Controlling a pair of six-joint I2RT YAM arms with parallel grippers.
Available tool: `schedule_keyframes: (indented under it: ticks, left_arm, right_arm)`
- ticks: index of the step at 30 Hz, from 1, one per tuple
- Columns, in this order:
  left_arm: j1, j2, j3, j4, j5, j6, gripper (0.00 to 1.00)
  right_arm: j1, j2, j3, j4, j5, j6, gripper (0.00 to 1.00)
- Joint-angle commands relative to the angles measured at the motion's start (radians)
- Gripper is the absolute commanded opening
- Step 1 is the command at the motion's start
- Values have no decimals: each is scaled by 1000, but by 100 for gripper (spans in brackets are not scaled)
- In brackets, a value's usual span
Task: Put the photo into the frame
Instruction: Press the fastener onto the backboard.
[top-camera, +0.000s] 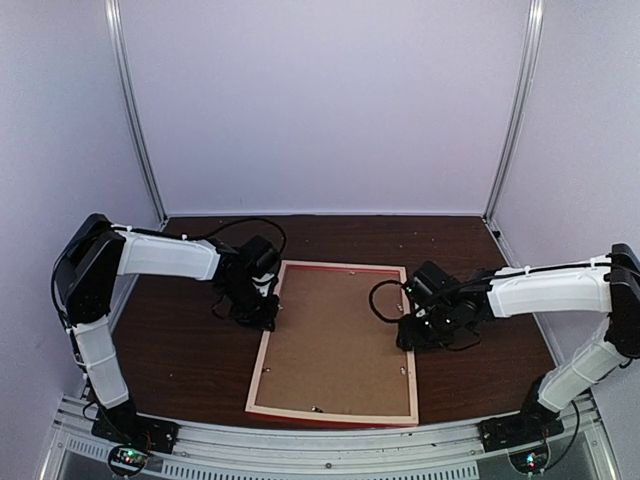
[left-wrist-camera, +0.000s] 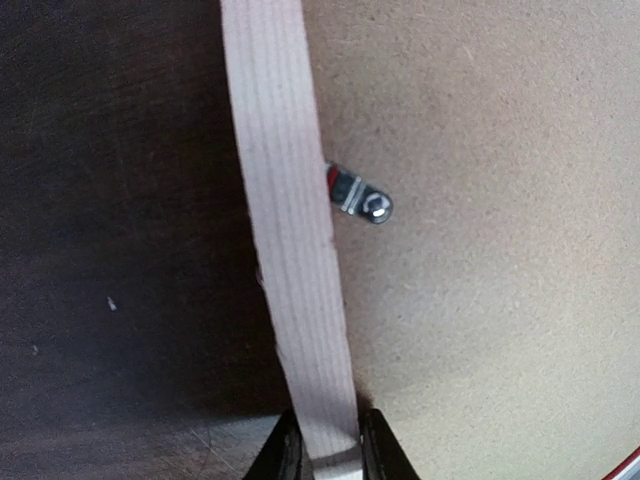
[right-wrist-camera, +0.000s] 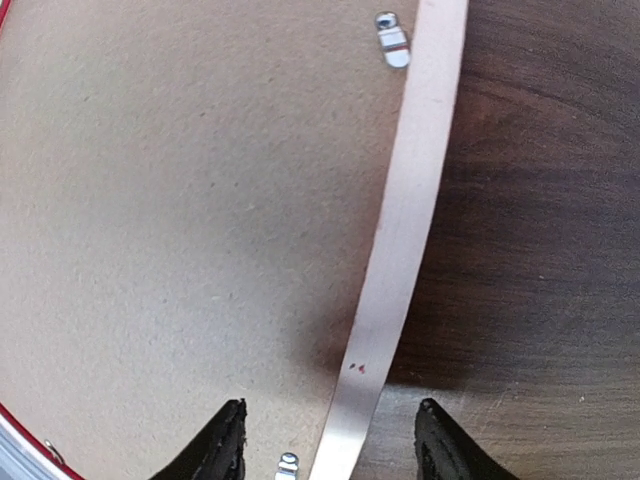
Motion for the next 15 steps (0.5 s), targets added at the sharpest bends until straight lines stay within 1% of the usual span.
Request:
schedule_keyframes:
  ticks: [1, 3, 7, 15]
  left_arm:
    - [4, -10, -19, -12, -51, -4, 19]
    - [4, -12, -17, -11, -52, -4, 18]
    - [4, -18, -17, -7, -51, -4, 18]
    - [4, -19, -18, -5, -47, 2, 18]
  right_arm:
    - [35, -34, -7, -53, -40, -8, 60]
    - [54, -37, -17, -59, -43, -6, 62]
    - [86, -32, -36, -69, -44, 4, 63]
    - [116, -18, -60, -56, -58, 5, 53]
